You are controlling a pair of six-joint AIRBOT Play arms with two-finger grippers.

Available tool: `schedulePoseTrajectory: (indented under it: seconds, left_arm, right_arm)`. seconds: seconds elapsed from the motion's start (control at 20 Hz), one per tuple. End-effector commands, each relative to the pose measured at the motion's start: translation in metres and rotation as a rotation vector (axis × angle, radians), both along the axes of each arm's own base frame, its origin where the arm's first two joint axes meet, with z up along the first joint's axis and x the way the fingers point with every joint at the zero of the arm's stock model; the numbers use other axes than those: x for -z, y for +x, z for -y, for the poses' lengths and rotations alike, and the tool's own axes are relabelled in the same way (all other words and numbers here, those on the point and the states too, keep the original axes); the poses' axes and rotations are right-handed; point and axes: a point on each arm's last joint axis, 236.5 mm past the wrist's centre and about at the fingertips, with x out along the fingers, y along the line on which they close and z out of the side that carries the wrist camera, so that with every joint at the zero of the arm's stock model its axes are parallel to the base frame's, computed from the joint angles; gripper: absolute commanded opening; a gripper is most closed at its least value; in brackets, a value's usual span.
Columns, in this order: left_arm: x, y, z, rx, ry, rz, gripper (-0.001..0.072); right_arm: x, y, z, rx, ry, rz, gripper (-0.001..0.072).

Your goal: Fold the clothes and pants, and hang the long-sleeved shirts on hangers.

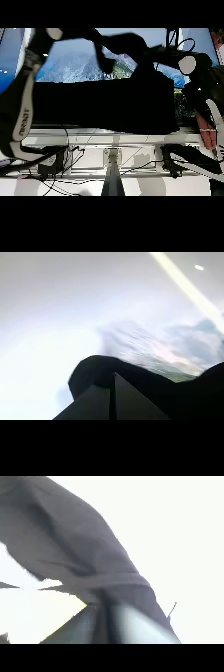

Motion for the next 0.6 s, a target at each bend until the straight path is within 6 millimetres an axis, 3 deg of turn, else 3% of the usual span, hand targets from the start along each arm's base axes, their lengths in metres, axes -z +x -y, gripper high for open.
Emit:
schedulePoseTrajectory:
  seconds: [0.0, 0.2, 0.25, 0.35, 0.4, 0.45, 0.5, 0.55]
  left_arm:
    - [-0.059, -0.002, -0.072, -0.117, 0.166, 0.164, 0.0012]
    - [-0.062, 0.004, -0.112, -0.188, 0.189, 0.166, 0.0017]
    - [-0.058, 0.006, -0.116, -0.194, 0.192, 0.159, 0.0089]
    - [-0.049, 0.009, -0.117, -0.193, 0.198, 0.136, 0.0536]
    - [-0.046, 0.01, -0.117, -0.193, 0.199, 0.131, 0.0632]
    - [-0.043, 0.01, -0.117, -0.192, 0.202, 0.123, 0.0629]
    - [-0.04, 0.01, -0.118, -0.192, 0.207, 0.113, 0.0629]
    - [-0.037, 0.009, -0.119, -0.191, 0.215, 0.102, 0.0628]
  right_arm:
    - [-0.053, 0.032, 0.007, 0.068, 0.077, 0.255, 0.0644]
    - [-0.042, 0.033, 0.024, 0.092, 0.054, 0.206, 0.0656]
    - [-0.033, 0.032, 0.032, 0.1, 0.039, 0.169, 0.0656]
    - [-0.011, 0.029, 0.056, 0.128, -0.005, 0.078, 0.064]
    - [-0.001, 0.027, 0.072, 0.151, -0.024, 0.036, 0.0528]
    - [0.005, 0.026, 0.087, 0.177, -0.032, 0.006, 0.04]
    - [0.012, 0.026, 0.104, 0.208, -0.035, -0.022, 0.0333]
    - [0.02, 0.026, 0.122, 0.248, -0.028, -0.054, 0.0333]
